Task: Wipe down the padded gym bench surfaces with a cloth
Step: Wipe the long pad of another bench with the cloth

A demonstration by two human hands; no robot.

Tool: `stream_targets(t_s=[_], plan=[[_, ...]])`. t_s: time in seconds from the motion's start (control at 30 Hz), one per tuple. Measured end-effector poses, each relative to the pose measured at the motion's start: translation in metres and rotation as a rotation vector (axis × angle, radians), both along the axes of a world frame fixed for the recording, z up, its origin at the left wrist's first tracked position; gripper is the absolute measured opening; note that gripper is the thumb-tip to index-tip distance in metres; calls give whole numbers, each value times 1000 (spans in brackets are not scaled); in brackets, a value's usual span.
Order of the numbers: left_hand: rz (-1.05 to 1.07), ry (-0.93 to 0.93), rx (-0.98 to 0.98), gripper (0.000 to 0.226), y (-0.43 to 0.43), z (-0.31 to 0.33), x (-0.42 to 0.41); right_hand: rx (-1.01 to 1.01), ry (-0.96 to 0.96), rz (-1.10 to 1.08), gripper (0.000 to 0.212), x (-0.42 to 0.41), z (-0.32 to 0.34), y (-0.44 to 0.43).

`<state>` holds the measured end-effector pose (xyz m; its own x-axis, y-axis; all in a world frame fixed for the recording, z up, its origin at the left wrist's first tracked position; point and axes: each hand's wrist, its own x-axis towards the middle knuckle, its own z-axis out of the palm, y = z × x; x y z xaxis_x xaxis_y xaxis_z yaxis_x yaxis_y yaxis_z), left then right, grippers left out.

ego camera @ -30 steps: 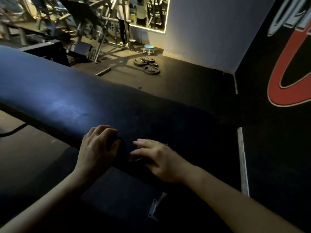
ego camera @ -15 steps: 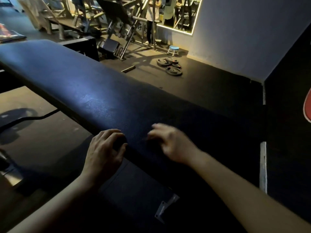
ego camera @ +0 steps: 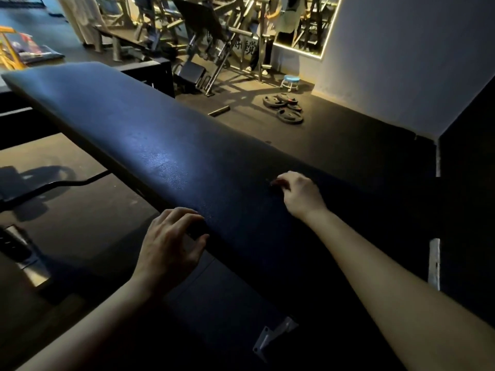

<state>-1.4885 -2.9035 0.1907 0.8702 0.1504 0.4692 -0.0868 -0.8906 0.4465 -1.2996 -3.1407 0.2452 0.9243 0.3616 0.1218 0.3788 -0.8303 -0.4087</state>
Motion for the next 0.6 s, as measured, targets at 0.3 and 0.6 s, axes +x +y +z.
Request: stream_targets(t_s=[0.3, 0.6], plan=[[50, 12, -86, 23, 45, 0, -7, 83, 73, 628, 34, -107, -11, 74], [-145, -53, -538, 37, 68, 48, -20, 853, 1118, 39, 48, -114, 54, 112]])
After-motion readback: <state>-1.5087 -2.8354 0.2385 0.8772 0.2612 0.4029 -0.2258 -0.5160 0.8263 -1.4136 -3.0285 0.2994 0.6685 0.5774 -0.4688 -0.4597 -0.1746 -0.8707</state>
